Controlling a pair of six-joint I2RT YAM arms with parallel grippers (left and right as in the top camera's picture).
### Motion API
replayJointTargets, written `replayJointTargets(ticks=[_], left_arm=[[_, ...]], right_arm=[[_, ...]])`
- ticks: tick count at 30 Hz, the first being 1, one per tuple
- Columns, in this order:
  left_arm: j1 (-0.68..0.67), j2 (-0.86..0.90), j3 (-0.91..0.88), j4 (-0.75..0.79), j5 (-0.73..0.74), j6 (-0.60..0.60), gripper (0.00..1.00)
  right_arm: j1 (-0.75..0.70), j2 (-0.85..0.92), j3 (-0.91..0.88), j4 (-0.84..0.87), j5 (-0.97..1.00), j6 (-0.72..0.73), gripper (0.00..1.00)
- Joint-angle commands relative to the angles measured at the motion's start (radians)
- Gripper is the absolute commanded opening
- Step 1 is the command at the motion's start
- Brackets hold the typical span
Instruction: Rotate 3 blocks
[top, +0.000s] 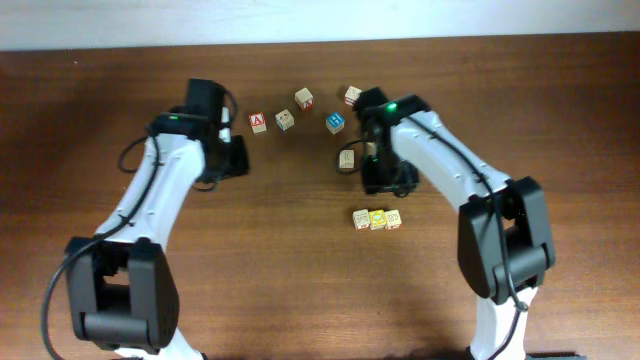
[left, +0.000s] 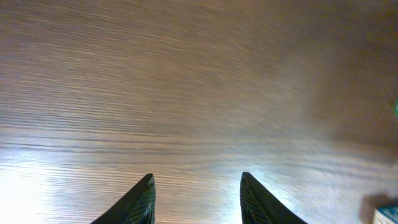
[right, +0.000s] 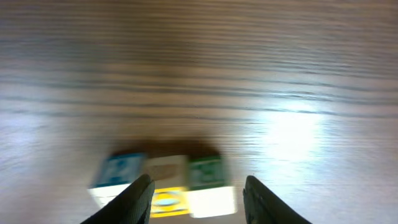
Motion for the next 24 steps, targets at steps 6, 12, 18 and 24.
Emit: replayJointTargets(ticks=[6, 12, 18, 24], left_arm=[[-0.065, -0.006, -0.023, 0.0, 0.007, -0.018, 0.43], [-0.065, -0.006, -0.023, 0.0, 0.006, -0.018, 0.44], [-0.065, -0.006, -0.023, 0.001, 0.003, -0.018, 0.45], [-0.065, -0.006, -0.023, 0.001, 0.004, -0.018, 0.45]], right_arm=[[-0.102, -0.004, -0.159, 0.008, 0.01, -0.045, 0.43], [-0.1, -0.004, -0.206, 0.018, -0.031, -0.045, 0.44], [-0.1, -0.005, -0.206, 0.056, -0.093, -0.05, 0.43], [-0.046, -0.004, -0.206, 0.109, -0.15, -0.097, 0.42]])
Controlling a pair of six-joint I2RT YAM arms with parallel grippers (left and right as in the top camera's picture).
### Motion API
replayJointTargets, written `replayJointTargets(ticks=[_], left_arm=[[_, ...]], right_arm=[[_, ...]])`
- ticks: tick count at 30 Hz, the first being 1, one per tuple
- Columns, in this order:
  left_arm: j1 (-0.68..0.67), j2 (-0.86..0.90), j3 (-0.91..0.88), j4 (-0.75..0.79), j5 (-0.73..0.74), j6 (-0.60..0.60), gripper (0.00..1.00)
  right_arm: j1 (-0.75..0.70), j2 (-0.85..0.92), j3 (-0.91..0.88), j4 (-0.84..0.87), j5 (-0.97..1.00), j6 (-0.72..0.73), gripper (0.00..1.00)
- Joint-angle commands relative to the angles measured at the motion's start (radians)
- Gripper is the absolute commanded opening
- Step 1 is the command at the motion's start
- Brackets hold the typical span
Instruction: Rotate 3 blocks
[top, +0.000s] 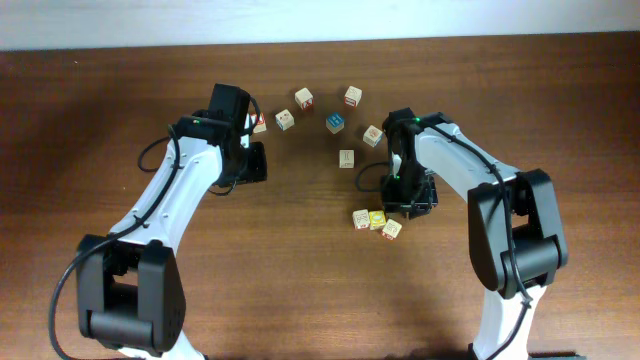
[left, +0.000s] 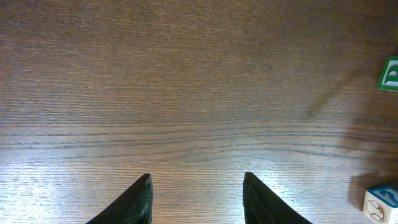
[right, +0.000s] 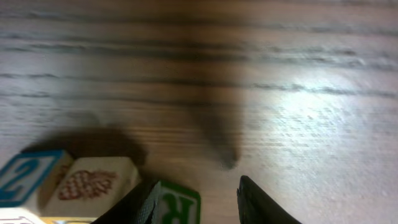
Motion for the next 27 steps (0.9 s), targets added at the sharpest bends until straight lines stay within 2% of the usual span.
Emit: replayJointTargets(ticks=[1, 13, 16, 19, 22, 27], left_arm=[[0.003, -0.006, -0.01, -0.002, 0.0, -0.011, 0.45], [0.002, -0.006, -0.033, -0.027, 0.019, -0.014, 0.43], [0.002, -0.006, -0.033, -0.02, 0.018, -0.014, 0.43], [0.002, -0.006, -0.033, -0.013, 0.018, -0.014, 0.44], [0.002, -0.006, -0.033, -0.012, 0.018, -0.014, 0.46], [0.002, -0.006, -0.033, -0.012, 0.018, -0.014, 0.46]], right_arm=[[0.052, -0.004, -0.006, 0.014, -0.026, -0.016, 0.42], [0.162, -0.005, -0.004, 0.101, -0.111, 0.024, 0.41], [0.148, -0.021, 0.075, 0.012, -0.043, 0.025, 0.47], [0.137, -0.125, 0.133, -0.111, 0.01, 0.055, 0.52], [0.137, -0.156, 0.077, -0.132, 0.075, 0.166, 0.57], [0.136, -0.156, -0.103, 0.021, 0.025, 0.201, 0.6]])
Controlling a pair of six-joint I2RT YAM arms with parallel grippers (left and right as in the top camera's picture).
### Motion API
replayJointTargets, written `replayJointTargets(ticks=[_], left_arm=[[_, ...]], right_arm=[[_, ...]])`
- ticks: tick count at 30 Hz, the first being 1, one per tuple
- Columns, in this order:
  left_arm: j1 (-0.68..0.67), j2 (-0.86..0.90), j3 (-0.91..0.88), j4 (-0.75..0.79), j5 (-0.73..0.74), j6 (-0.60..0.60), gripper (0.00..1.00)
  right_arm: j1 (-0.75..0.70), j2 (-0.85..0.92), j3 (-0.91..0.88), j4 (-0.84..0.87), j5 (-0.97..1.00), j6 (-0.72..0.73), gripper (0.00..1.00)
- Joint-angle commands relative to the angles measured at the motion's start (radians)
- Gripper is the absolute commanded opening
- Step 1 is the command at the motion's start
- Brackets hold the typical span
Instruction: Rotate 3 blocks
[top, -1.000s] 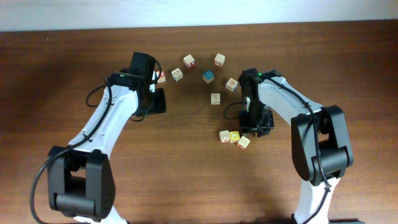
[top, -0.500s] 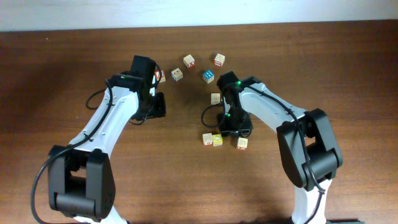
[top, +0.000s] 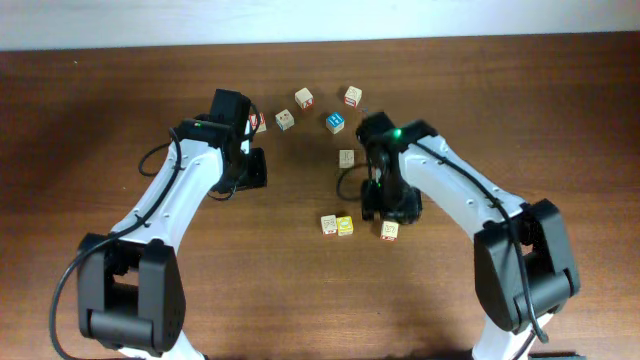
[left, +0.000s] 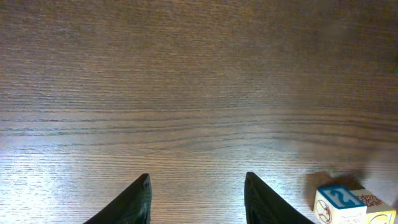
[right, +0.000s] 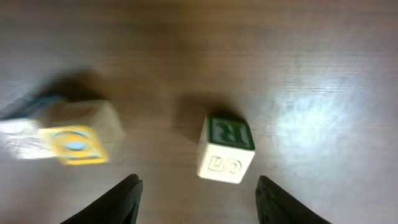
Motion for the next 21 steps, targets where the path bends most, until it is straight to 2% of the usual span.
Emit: replayJointTargets(ticks=[1, 6, 9, 11, 21], left_arm=[[0.002, -0.006, -0.006, 0.002, 0.01, -0.01, 0.46], [0.002, -0.006, -0.006, 0.002, 0.01, -0.01, 0.46], [0.002, -0.006, -0.006, 0.005, 0.006, -0.01, 0.47], [0.002, -0.006, -0.006, 0.006, 0.006, -0.01, 0.46], [0.002, -0.006, -0.006, 0.012, 0.006, -0.01, 0.46]], right_arm=[[-0.006, 0.001, -0.062, 0.048, -0.008, 0.031, 0.6], [-0.006, 0.002, -0.137, 0.131, -0.002, 0.049, 0.59], [-0.005, 0.002, -0.136, 0.158, -0.044, -0.014, 0.44], [-0.005, 0.002, -0.136, 0.176, -0.056, -0.019, 0.4], [-0.005, 0.003, -0.137, 0.313, -0.166, 0.016, 0.39]])
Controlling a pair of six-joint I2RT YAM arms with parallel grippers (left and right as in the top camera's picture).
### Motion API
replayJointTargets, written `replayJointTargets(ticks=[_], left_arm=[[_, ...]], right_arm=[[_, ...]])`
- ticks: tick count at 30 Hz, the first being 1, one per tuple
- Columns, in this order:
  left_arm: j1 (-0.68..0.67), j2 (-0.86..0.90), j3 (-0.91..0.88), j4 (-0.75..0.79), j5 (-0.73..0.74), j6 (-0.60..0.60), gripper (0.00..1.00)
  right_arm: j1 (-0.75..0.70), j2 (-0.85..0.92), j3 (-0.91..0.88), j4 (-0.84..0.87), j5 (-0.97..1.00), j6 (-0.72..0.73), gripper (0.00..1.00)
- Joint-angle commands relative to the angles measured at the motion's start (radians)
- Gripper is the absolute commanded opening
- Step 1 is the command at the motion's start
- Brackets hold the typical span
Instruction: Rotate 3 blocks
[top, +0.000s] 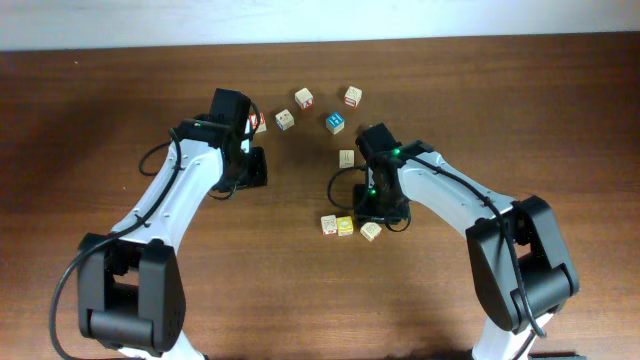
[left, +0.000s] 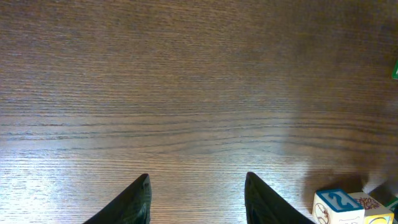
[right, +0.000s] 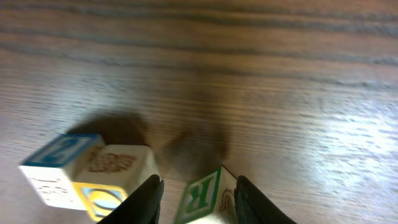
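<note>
Three small lettered blocks lie mid-table. A blue "2" block (top: 329, 224) touches a yellow-faced block (top: 345, 226). A green "R" block (top: 370, 231) sits turned at an angle just right of them. My right gripper (top: 378, 212) is over the R block (right: 208, 193). In the right wrist view my right gripper (right: 198, 176) is open with the block between its fingers, a gap showing on the left side. The blue block (right: 59, 155) and the yellow-faced block (right: 115, 171) lie to its left. My left gripper (left: 198, 175) is open over bare wood, and the blue block (left: 336, 202) shows at its lower right.
Several other letter blocks are scattered at the back: one by the left arm (top: 285, 120), two further back (top: 304, 98) (top: 352, 96), a blue one (top: 335, 122), and a plain one (top: 346, 158) just behind the right gripper. The wooden table (top: 500, 110) ends at a pale wall.
The R block lies further left, nearer the other two, and is turned at an angle. It was ahead of my right fingers and is now between them, which stand closer together. The left arm is unchanged.
First the three blocks formed a straight row, with my right gripper just behind them. Then the row was bent, the R block skewed. Later the blue and yellow pair lay further left and the R block stood apart. Now the R block sits turned between my right fingers.
</note>
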Motion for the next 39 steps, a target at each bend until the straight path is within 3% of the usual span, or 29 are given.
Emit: replayJointTargets(ticks=[1, 11, 12, 13, 14, 21, 33, 39], left_arm=[[0.002, -0.006, -0.006, 0.001, 0.007, -0.01, 0.46], [0.002, -0.006, -0.006, 0.001, 0.006, -0.01, 0.47], [0.002, -0.006, -0.006, 0.001, 0.006, -0.01, 0.47], [0.002, -0.006, -0.006, 0.002, 0.006, -0.01, 0.47], [0.002, -0.006, -0.006, 0.002, 0.006, -0.01, 0.47], [0.002, -0.006, -0.006, 0.001, 0.007, -0.01, 0.44], [0.002, -0.006, -0.006, 0.002, 0.008, -0.01, 0.45], [-0.005, -0.006, -0.013, -0.018, 0.011, -0.01, 0.35]], right_arm=[[-0.005, 0.003, -0.007, 0.019, -0.03, 0.037, 0.39], [-0.13, -0.124, 0.056, -0.174, -0.024, -0.014, 0.36], [-0.13, -0.122, 0.051, -0.196, -0.026, -0.014, 0.33], [-0.114, -0.121, 0.005, -0.2, -0.027, -0.013, 0.07], [-0.096, -0.118, -0.041, -0.182, -0.031, 0.005, 0.05], [-0.07, -0.112, -0.184, -0.024, -0.105, 0.064, 0.04], [-0.068, -0.079, -0.187, 0.128, -0.148, 0.093, 0.05], [-0.007, -0.079, -0.187, 0.217, -0.153, 0.122, 0.07]])
